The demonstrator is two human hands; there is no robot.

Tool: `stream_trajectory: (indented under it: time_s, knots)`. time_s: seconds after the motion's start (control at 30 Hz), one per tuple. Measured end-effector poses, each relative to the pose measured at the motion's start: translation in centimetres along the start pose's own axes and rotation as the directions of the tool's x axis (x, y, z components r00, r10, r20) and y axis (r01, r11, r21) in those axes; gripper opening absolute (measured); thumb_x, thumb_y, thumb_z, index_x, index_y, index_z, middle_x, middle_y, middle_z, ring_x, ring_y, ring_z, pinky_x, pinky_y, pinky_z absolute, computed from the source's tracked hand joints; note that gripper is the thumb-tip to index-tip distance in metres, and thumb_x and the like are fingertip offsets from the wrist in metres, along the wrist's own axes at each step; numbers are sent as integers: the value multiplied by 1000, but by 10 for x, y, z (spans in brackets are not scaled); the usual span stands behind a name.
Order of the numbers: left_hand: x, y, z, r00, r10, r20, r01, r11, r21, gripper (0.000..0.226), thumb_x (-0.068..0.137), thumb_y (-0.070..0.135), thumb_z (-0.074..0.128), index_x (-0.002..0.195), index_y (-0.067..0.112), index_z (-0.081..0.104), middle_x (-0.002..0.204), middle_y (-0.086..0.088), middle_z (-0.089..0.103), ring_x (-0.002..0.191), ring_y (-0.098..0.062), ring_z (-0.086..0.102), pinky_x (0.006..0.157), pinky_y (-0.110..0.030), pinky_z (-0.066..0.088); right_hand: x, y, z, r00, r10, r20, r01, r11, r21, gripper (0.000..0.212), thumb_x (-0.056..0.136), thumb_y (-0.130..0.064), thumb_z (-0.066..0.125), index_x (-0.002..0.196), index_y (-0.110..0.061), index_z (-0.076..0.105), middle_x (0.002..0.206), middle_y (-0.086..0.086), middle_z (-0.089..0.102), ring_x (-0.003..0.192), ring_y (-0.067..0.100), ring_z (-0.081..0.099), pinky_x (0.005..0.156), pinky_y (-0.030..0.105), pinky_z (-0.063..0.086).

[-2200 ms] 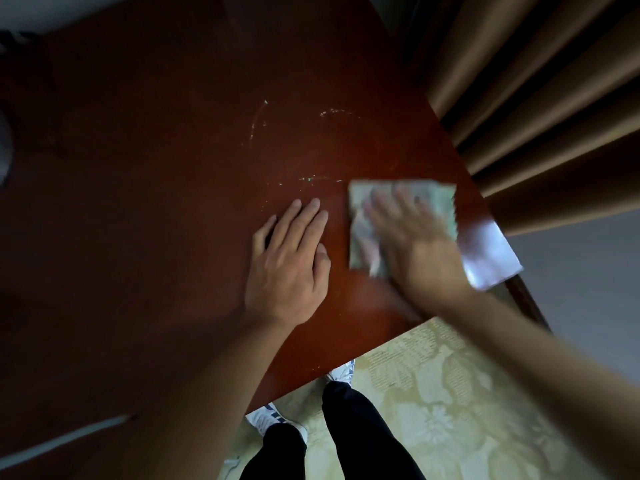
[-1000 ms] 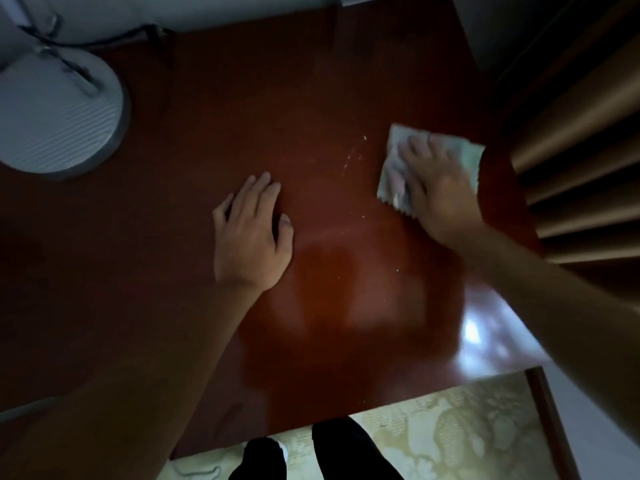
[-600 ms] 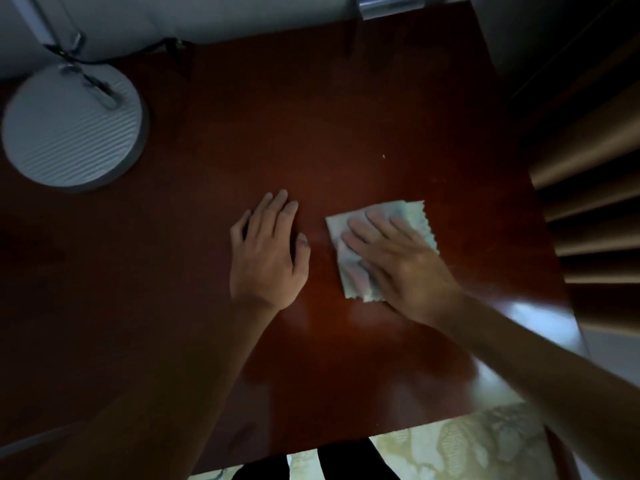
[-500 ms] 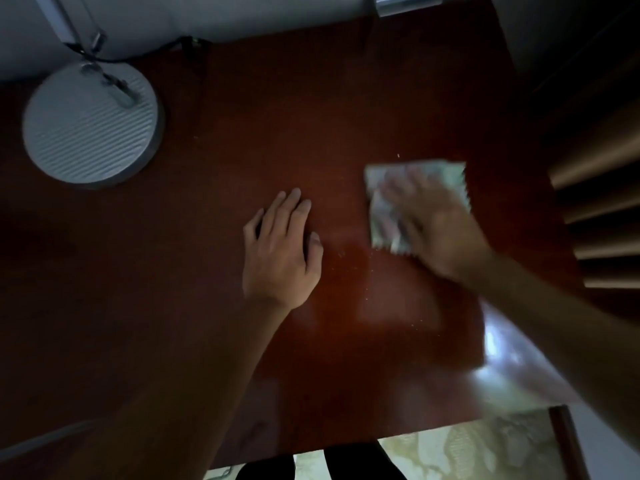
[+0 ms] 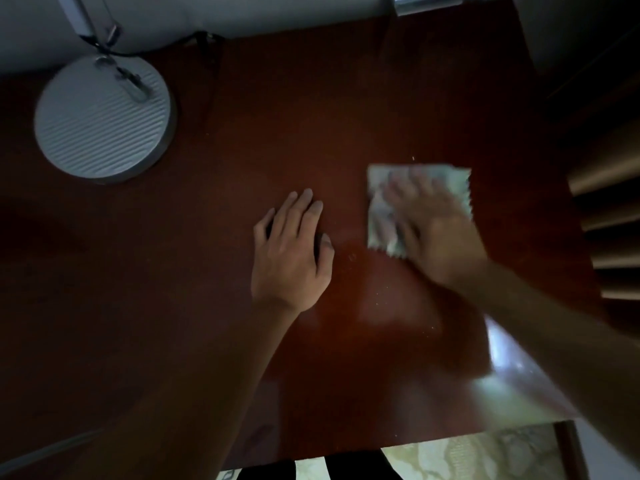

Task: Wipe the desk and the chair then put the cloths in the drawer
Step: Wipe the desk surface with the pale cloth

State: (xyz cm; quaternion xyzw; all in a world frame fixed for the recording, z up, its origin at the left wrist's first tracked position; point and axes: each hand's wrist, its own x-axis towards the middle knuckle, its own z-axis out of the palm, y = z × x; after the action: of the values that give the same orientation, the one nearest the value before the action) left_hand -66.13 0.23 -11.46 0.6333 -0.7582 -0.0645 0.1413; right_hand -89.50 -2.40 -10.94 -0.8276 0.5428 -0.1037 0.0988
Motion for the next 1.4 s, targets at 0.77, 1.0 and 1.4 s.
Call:
stream_trajectory:
  time_s: [0.77,1.0,1.4]
  knots:
    - [-1,0,1,1000,-3,-3,3,1000,-5,46,96,30,46,137,11,53,150,-6,48,145,-20,36,117,-45,25,21,0,2,957,257,-135,-275,951,-142,45,99,-25,35,134,-4,53,141,16,51,135,39,40,110,53,30]
    - [-1,1,1,1000,-7,3,7,1000,0,46,97,31,45,137,10,53,150,-6,48,145,-20,36,117,-44,26,39,28,-6,946,305,-108,-319,933,-168,52,100,-30,29,140,-6,49,146,12,48,139,36,36,114,52,27]
    - [-1,0,2,1000,-13,18,13,1000,12,47,96,32,44,138,12,53,151,-5,48,145,-18,36,117,-42,24,12,24,-3,964,235,-125,-247,965,-92,51,98,-33,35,138,-8,54,145,14,50,138,37,40,112,53,30]
